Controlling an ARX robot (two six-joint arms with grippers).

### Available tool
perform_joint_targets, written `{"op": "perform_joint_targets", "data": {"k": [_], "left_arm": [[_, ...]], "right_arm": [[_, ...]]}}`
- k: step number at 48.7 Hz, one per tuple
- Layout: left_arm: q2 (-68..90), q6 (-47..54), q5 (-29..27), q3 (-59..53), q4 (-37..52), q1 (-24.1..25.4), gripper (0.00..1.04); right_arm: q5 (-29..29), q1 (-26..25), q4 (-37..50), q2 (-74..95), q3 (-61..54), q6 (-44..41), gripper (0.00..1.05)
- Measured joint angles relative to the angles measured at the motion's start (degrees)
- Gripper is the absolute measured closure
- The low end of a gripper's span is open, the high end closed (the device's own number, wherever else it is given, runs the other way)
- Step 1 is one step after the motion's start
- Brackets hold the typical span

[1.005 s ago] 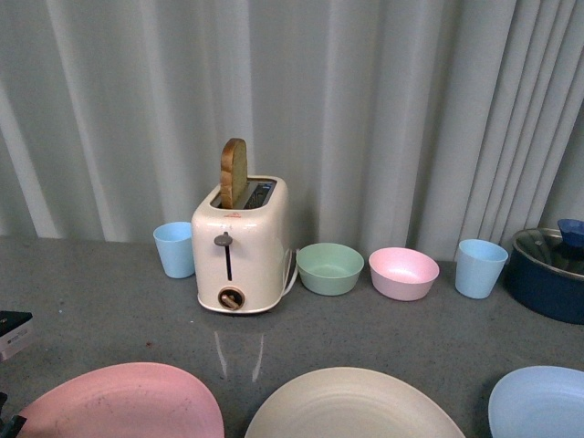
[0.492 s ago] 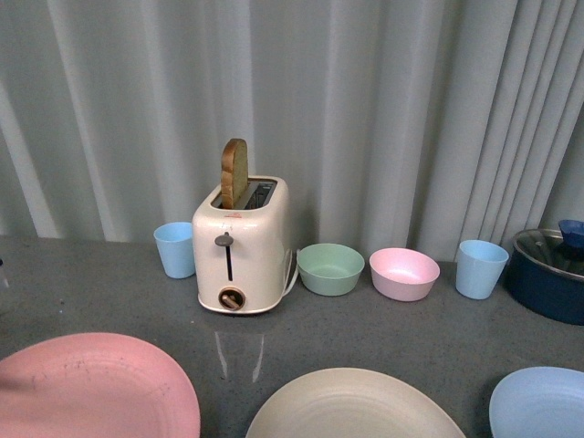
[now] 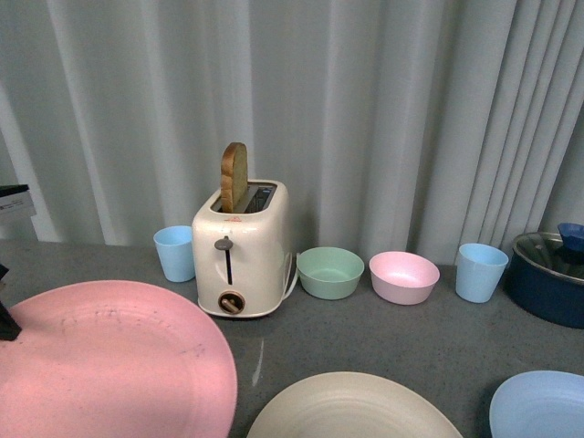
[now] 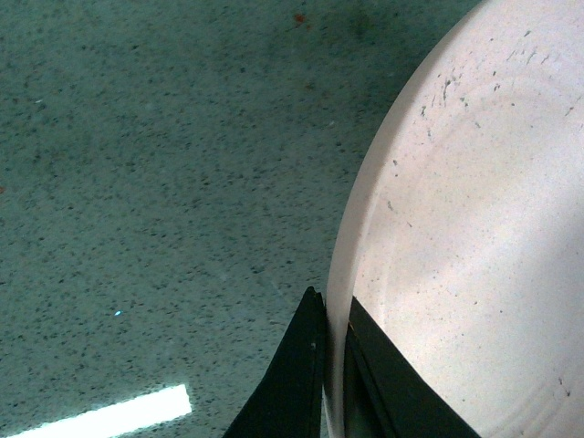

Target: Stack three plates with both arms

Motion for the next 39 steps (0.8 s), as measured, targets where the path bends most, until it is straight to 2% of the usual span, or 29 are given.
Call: {"op": "perform_joint_targets", "data": {"k": [7,18,22,31,39], "left_arm": [[-0.7,-4.0,1.9,-0.2,-0.4,-4.7,1.01],[0.4,-15.5,2.3,-1.5,4.4,-22.0,1.01],[2.7,-18.0,1.9,-0.5,4.9,-26.9,1.01],[7.3,-20.0,0.8,3.1,5.1,-31.8,1.01],[10.8,-20.9,0.0,7.0,5.1,-32.8,1.01]], "right_arm": [[0.0,0.0,0.0,0.0,0.0,0.0,0.07],[0.0,0.0,0.0,0.0,0.0,0.0,0.07],[0.0,0.0,0.0,0.0,0.0,0.0,0.07],[0.0,0.0,0.0,0.0,0.0,0.0,0.07],[0.0,0.0,0.0,0.0,0.0,0.0,0.07]]}}
